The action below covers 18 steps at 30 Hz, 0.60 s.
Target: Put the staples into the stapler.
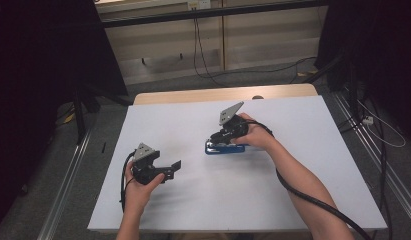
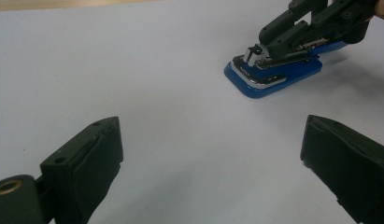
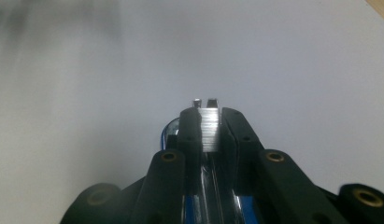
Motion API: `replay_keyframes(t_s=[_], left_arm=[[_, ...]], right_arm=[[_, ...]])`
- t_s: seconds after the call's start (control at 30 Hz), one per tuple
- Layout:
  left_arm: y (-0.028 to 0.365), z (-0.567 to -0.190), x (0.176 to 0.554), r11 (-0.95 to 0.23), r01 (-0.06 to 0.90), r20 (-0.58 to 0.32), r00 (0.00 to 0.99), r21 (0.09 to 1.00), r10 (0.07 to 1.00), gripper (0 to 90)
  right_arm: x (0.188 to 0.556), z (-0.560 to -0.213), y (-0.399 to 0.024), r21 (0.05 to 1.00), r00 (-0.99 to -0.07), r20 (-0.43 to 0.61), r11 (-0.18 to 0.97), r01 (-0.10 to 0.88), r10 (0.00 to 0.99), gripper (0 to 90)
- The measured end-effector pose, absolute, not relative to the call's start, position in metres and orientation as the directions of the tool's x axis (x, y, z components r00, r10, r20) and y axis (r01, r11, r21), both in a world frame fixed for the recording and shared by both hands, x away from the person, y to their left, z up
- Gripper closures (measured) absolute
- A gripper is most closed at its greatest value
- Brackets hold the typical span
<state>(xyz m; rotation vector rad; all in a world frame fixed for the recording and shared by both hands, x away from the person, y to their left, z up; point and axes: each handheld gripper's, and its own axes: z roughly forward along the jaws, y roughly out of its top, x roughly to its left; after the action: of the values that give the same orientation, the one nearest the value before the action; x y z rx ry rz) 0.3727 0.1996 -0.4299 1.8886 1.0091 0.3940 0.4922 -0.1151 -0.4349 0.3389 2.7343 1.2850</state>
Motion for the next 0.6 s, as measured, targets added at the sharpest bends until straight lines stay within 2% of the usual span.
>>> replay_keyframes(t_s=[0.3, 0.6], left_arm=[[0.2015, -0.4292, 0.3725, -0.222, 0.484, -0.141, 0.606, 0.847, 0.783, 6.1], [0.2003, -0.4290, 0.3718, -0.216, 0.482, -0.145, 0.605, 0.849, 0.783, 6.1]], right_arm=[[0.4922, -0.4352, -0.1109, 0.772, -0.969, 0.001, 0.616, 0.157, 0.246, 74.7], [0.4892, -0.4260, -0.1160, 0.799, -0.959, 0.012, 0.573, 0.180, 0.285, 62.2]])
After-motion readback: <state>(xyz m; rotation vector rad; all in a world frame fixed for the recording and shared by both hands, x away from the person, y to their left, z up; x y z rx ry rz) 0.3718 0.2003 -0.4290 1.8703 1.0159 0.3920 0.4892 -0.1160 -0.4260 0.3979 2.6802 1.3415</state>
